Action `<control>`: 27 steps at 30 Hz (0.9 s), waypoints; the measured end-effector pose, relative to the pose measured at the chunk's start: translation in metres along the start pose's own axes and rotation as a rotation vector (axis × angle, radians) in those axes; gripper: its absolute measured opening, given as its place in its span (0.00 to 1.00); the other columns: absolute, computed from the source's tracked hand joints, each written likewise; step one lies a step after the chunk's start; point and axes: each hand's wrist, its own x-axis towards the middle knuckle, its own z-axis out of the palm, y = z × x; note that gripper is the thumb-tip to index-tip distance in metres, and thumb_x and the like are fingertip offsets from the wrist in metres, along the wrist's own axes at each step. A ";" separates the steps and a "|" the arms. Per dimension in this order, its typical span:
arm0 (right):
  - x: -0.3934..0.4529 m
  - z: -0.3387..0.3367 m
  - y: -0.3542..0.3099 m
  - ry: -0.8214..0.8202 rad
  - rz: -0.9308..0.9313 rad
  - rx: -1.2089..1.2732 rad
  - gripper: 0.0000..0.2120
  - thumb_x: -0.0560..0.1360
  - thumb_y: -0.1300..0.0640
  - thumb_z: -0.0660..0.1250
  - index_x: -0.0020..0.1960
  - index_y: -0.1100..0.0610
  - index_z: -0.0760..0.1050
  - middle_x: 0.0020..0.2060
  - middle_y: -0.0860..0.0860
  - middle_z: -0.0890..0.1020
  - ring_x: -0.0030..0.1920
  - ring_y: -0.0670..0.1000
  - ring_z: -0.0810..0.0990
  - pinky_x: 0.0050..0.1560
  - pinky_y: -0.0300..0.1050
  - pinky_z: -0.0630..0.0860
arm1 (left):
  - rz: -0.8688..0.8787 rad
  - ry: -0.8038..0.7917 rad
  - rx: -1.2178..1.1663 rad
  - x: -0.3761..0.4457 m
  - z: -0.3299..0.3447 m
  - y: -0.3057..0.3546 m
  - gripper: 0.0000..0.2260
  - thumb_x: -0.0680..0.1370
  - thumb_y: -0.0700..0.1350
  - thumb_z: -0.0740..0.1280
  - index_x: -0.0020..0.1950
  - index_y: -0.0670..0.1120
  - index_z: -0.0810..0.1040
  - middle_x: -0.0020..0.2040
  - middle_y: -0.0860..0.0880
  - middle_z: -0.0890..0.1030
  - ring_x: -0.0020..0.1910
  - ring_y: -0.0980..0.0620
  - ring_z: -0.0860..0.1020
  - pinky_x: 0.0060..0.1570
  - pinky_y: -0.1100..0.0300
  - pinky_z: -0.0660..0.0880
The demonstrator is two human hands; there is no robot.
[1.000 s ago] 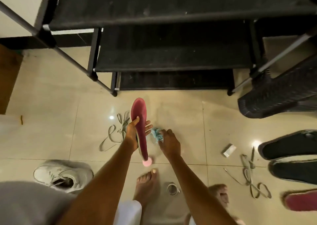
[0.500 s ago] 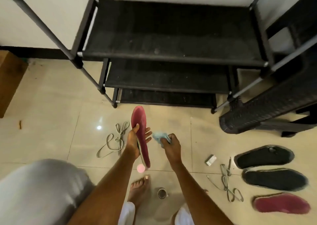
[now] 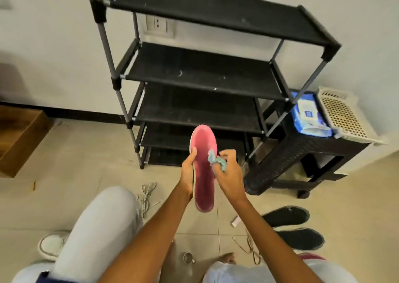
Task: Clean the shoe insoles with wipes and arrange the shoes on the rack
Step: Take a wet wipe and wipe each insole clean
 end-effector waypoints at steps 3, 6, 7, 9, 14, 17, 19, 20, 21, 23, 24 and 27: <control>-0.010 -0.016 -0.015 0.136 -0.111 0.008 0.02 0.75 0.62 0.66 0.46 0.56 0.76 0.43 0.48 0.76 0.42 0.45 0.77 0.37 0.28 0.70 | 0.021 -0.062 -0.042 -0.015 0.015 0.010 0.26 0.80 0.60 0.55 0.64 0.40 0.74 0.46 0.41 0.83 0.43 0.44 0.82 0.42 0.53 0.80; -0.029 -0.020 -0.018 0.041 -0.217 -0.066 0.10 0.77 0.60 0.65 0.56 0.59 0.79 0.54 0.54 0.78 0.57 0.49 0.76 0.55 0.30 0.71 | -0.012 -0.182 -0.129 -0.025 0.030 0.022 0.30 0.79 0.63 0.52 0.63 0.39 0.73 0.46 0.42 0.81 0.43 0.45 0.82 0.44 0.52 0.81; -0.037 -0.022 -0.020 0.018 -0.263 -0.084 0.12 0.77 0.58 0.64 0.59 0.58 0.78 0.55 0.54 0.78 0.58 0.50 0.75 0.58 0.36 0.72 | -0.029 -0.211 -0.167 -0.027 0.035 0.026 0.32 0.78 0.65 0.52 0.62 0.37 0.73 0.48 0.41 0.80 0.47 0.44 0.82 0.49 0.50 0.80; -0.051 -0.030 -0.021 -0.030 -0.379 -0.119 0.16 0.77 0.53 0.60 0.61 0.57 0.77 0.56 0.54 0.78 0.57 0.48 0.74 0.58 0.36 0.73 | -0.063 -0.247 -0.234 -0.029 0.044 0.029 0.35 0.77 0.66 0.54 0.61 0.34 0.72 0.52 0.39 0.78 0.53 0.40 0.80 0.54 0.46 0.78; -0.055 -0.067 -0.026 -0.120 -0.545 -0.095 0.13 0.76 0.53 0.61 0.55 0.55 0.81 0.49 0.51 0.81 0.51 0.45 0.75 0.54 0.32 0.71 | -0.080 -0.278 -0.226 -0.031 0.057 0.025 0.34 0.77 0.64 0.55 0.64 0.34 0.70 0.52 0.38 0.77 0.55 0.40 0.78 0.55 0.47 0.77; -0.025 -0.082 -0.035 0.129 -0.364 -0.005 0.11 0.77 0.58 0.63 0.58 0.54 0.79 0.50 0.48 0.78 0.52 0.49 0.77 0.51 0.35 0.74 | -0.024 -0.262 -0.113 -0.034 0.070 0.022 0.28 0.79 0.60 0.54 0.62 0.37 0.72 0.47 0.39 0.80 0.45 0.44 0.81 0.44 0.53 0.80; -0.006 -0.080 -0.038 0.099 -0.288 -0.106 0.13 0.79 0.55 0.60 0.61 0.53 0.77 0.54 0.48 0.78 0.55 0.49 0.75 0.55 0.41 0.74 | 0.022 -0.232 -0.075 -0.035 0.080 0.023 0.23 0.81 0.57 0.55 0.60 0.39 0.74 0.45 0.41 0.81 0.43 0.46 0.81 0.41 0.55 0.80; -0.002 -0.076 -0.038 0.050 -0.301 -0.205 0.15 0.79 0.54 0.58 0.63 0.53 0.76 0.56 0.49 0.79 0.55 0.50 0.74 0.57 0.45 0.74 | 0.042 -0.228 -0.043 -0.034 0.082 0.031 0.20 0.81 0.55 0.54 0.56 0.40 0.75 0.41 0.43 0.81 0.40 0.48 0.82 0.40 0.57 0.80; -0.004 -0.070 -0.038 0.020 -0.312 -0.273 0.17 0.79 0.53 0.56 0.63 0.54 0.76 0.56 0.50 0.79 0.56 0.50 0.74 0.59 0.47 0.72 | 0.050 -0.228 -0.031 -0.034 0.086 0.027 0.19 0.81 0.55 0.53 0.52 0.41 0.75 0.38 0.45 0.81 0.39 0.49 0.82 0.40 0.58 0.80; -0.019 -0.061 -0.041 0.038 -0.329 -0.248 0.19 0.78 0.51 0.53 0.62 0.56 0.76 0.55 0.52 0.79 0.56 0.49 0.73 0.60 0.44 0.69 | 0.137 -0.258 0.110 -0.044 0.096 0.021 0.22 0.82 0.55 0.52 0.52 0.38 0.74 0.41 0.45 0.82 0.45 0.49 0.83 0.45 0.57 0.80; -0.029 -0.058 -0.041 0.044 -0.364 -0.219 0.20 0.79 0.51 0.53 0.61 0.57 0.77 0.54 0.51 0.79 0.55 0.46 0.73 0.59 0.41 0.68 | 0.145 -0.256 0.100 -0.047 0.098 0.021 0.22 0.82 0.53 0.53 0.55 0.35 0.73 0.48 0.46 0.82 0.53 0.48 0.81 0.49 0.56 0.79; -0.062 -0.056 -0.034 -0.041 -0.562 -0.214 0.17 0.79 0.52 0.55 0.59 0.56 0.78 0.50 0.50 0.79 0.52 0.45 0.71 0.52 0.37 0.66 | 0.100 -0.229 0.024 -0.045 0.099 0.023 0.28 0.80 0.60 0.55 0.60 0.35 0.72 0.54 0.43 0.81 0.63 0.42 0.75 0.57 0.52 0.76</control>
